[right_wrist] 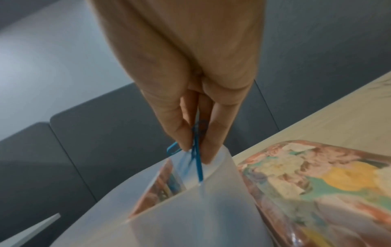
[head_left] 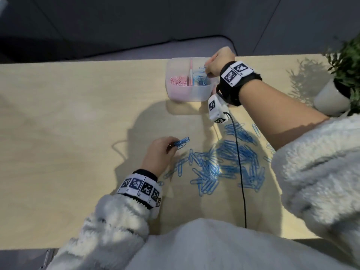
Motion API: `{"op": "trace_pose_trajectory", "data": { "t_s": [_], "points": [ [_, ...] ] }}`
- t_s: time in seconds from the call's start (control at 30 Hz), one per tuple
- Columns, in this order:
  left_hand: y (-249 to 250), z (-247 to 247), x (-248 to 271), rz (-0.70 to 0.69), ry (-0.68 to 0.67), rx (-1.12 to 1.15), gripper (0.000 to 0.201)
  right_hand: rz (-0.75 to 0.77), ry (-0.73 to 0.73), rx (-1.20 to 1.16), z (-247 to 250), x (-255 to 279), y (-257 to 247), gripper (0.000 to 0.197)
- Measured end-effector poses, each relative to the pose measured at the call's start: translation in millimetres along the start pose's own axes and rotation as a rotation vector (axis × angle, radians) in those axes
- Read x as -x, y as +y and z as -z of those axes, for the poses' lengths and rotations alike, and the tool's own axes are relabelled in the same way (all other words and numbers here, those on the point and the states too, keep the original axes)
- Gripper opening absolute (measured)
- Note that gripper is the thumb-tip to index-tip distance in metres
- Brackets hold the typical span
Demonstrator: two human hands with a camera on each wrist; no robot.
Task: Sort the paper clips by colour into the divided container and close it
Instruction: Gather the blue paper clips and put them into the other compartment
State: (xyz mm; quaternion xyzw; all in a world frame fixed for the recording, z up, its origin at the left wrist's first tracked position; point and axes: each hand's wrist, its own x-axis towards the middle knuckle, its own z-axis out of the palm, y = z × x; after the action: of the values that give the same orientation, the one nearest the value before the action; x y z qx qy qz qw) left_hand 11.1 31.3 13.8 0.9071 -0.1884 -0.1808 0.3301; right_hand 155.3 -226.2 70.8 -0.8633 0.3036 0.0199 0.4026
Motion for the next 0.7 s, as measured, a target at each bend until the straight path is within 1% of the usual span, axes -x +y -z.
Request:
{"op": "trace_pose_trajectory", "data": {
  "t_s": [0.07,0.17,0.27,0.3,0.37,0.47,0.53,0.57,0.6,0.7],
  "points": [
    [12,8,-18,-0.021,0.016,0.022,0.026,-0.003,0.021,0.050,-7,-8,0,0.028],
    [36,22,-56,-0.060,0.070,0.041,0.023,0.036,-0.017,-0.022,-7,-4,4,0.018],
    [66,34,-104,-0.098,0.132,0.017,0.021,0.053,0.090,-0.194,5,17,20,0.021],
    [77,37,-119,-0.089,0.157,0.010,0.021,0.074,0.119,-0.256,9,27,28,0.022],
    [94,42,-149,-0.058,0.189,-0.027,0.023,0.102,0.130,-0.354,13,54,43,0.021],
    [113,43,-181,0.009,0.129,-0.159,0.025,0.086,0.128,-0.390,14,88,74,0.020],
    [122,41,-190,0.039,0.074,-0.204,0.020,0.042,0.105,-0.402,12,105,97,0.024],
    [124,40,-191,0.039,0.054,-0.214,0.010,0.025,0.090,-0.403,10,110,109,0.026],
    [125,39,-189,0.020,0.040,-0.220,0.005,0.020,0.071,-0.390,9,117,119,0.027],
    [115,35,-170,-0.101,0.076,-0.133,0.013,0.035,0.039,-0.285,6,134,141,0.027]
  ]
}}
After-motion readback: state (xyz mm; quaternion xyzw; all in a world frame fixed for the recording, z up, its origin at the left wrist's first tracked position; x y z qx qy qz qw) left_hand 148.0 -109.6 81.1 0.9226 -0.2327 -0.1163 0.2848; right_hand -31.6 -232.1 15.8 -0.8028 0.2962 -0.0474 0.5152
